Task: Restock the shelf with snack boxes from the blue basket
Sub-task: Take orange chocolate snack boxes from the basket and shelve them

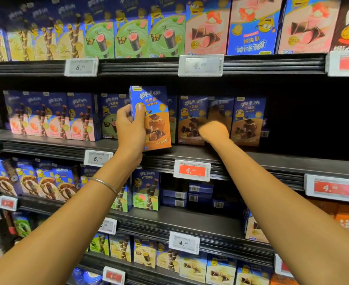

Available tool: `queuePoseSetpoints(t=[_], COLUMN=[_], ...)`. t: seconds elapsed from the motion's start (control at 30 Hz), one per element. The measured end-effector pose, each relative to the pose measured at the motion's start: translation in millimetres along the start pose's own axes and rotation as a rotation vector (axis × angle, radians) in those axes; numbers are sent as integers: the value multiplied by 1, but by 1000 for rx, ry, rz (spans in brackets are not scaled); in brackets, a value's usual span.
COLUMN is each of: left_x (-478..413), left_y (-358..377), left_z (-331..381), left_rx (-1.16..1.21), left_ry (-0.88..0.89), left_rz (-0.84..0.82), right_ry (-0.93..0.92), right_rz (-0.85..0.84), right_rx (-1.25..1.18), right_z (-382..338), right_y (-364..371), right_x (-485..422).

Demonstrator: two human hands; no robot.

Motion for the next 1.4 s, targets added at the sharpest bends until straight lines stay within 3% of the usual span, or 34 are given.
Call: queuePoseSetpoints(t=[0.17,0.33,0.43,0.5,0.6,0.73,0.8,0.9,1.0,1.13,1.3,1.4], left_x=[3,2,7,11,18,25,28,34,35,25,8,3], left_y=[5,16,35,50,71,102,113,122,131,145,158,166], left_z=[-2,3,11,17,25,34,40,58,70,68,58,61], left_rx=[0,-12,-10,-3,-34,-315,-556,-924,-1060,-1173,-1283,-1270], left_ry=[-1,53,71,61,95,217,358,703,888,831,685,739], left_rz=[-41,-63,-110,-162,-195,-291,-328,-217,-202,-396,-523,-544], right_ry=[-51,-153,-142,-138,-183,-171,-146,-82,-46,-46,-32,-67], right_rz=[-9,131,-136,-256,-231,-132,-25,125,176,161,150,158], right_rx=[12,-322,-671,-727,-665,-651,-603,-480,-298,-167,-32,-10], right_z=[-1,1,-10,-12,-5,19,36,62,78,77,65,59], right_y=[0,-18,-11,-11,-27,-57,-75,-97,-101,-87,-75,-71], right_x=[4,18,31,40,43,30,20,9,1,-3,-8,-13])
Point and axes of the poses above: each hand's wrist, its own x-axis away from the middle knuckle, its own y-axis out of the palm, z = x × y, the point moved 6 cm from there along -x, towards the middle knuckle, and after that the axes turned 15 degrees about -x, right-handed, at the moved point
